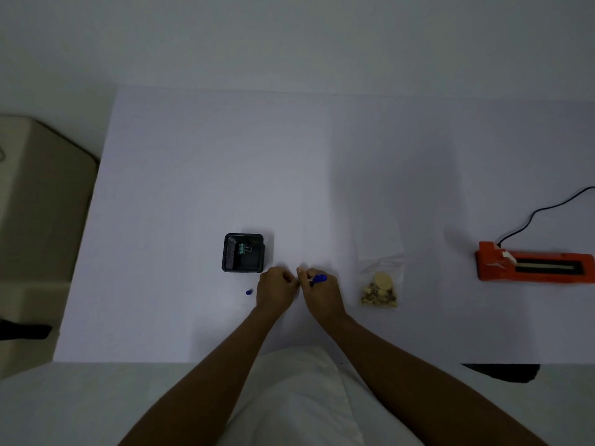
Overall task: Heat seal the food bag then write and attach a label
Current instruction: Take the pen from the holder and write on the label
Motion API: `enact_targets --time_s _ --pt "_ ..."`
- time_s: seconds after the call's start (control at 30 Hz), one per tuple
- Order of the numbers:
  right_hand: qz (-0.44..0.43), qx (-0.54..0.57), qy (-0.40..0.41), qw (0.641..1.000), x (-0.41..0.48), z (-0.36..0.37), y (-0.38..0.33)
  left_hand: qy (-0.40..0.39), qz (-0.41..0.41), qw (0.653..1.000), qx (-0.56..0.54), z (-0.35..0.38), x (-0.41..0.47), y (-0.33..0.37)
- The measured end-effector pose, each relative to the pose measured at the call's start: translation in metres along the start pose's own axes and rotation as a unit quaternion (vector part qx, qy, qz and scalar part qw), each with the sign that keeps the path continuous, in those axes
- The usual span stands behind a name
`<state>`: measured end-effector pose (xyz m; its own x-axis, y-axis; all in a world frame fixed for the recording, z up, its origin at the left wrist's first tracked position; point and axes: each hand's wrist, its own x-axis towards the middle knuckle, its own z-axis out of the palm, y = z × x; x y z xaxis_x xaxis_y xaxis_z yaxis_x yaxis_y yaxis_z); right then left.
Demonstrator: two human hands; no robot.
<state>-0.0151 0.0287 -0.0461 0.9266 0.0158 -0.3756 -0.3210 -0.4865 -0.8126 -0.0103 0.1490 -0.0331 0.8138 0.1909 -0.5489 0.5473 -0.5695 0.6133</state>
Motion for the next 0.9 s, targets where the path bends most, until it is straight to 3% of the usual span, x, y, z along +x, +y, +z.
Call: enact_targets --time_s 0.9 --pt "0.005 -0.015 0.005 1.0 0.0012 -0.0025 -0.0038 0.003 -0.002 1.0 0.004 0.001 0.0014 -0.0018"
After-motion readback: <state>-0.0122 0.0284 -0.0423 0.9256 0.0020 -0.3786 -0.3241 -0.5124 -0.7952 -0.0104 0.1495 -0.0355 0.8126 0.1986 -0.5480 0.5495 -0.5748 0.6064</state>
